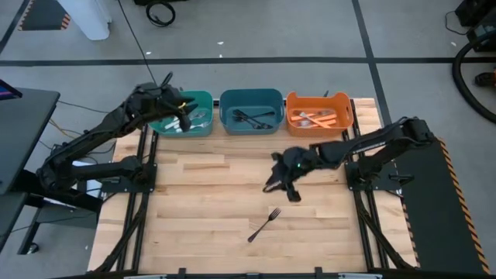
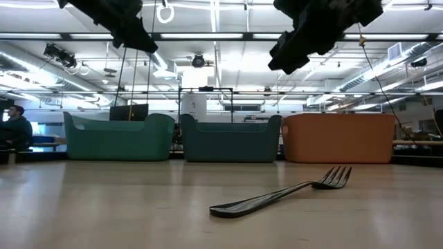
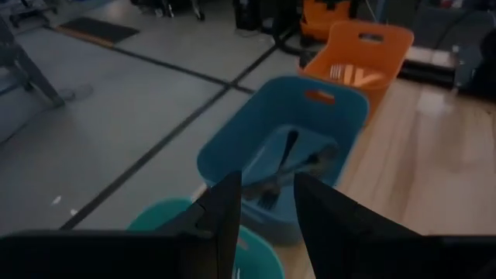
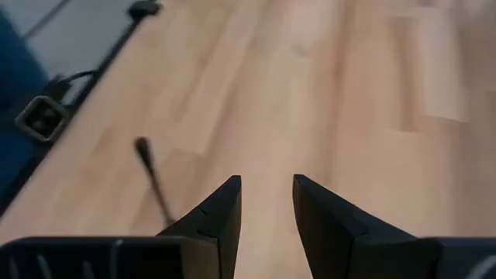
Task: Sort silverware by color (type)
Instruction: Put the black fork into the blue bin
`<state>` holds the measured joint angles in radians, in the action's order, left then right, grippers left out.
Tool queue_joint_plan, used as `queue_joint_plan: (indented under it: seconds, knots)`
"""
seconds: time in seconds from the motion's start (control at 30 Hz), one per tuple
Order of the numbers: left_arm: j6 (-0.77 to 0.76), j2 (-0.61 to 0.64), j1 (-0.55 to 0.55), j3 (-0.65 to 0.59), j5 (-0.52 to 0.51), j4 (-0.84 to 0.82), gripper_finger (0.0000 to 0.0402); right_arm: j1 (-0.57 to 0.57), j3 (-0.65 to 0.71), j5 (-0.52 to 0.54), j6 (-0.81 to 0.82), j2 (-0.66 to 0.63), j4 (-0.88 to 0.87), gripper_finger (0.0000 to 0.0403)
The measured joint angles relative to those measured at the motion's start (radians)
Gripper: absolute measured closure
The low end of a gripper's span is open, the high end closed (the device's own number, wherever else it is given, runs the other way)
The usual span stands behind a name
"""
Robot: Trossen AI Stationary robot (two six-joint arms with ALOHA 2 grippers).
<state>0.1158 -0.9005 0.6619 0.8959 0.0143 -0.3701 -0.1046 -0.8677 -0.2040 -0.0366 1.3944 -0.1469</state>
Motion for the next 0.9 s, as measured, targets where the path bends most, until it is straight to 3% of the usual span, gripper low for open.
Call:
queue_joint_plan:
  seconds: [0.3,0.9]
  knots:
    - [0.000,-0.003,-0.012,-0.001,-0.001,-0.156,0.0271,-0.107,0.000,0.001,0.028,0.128,0.139,0.0278]
    - [0.001,-0.003,-0.012,-0.002,-0.002,-0.169,0.0271,-0.217,0.000,0.001,0.011,0.358,0.208,0.0278]
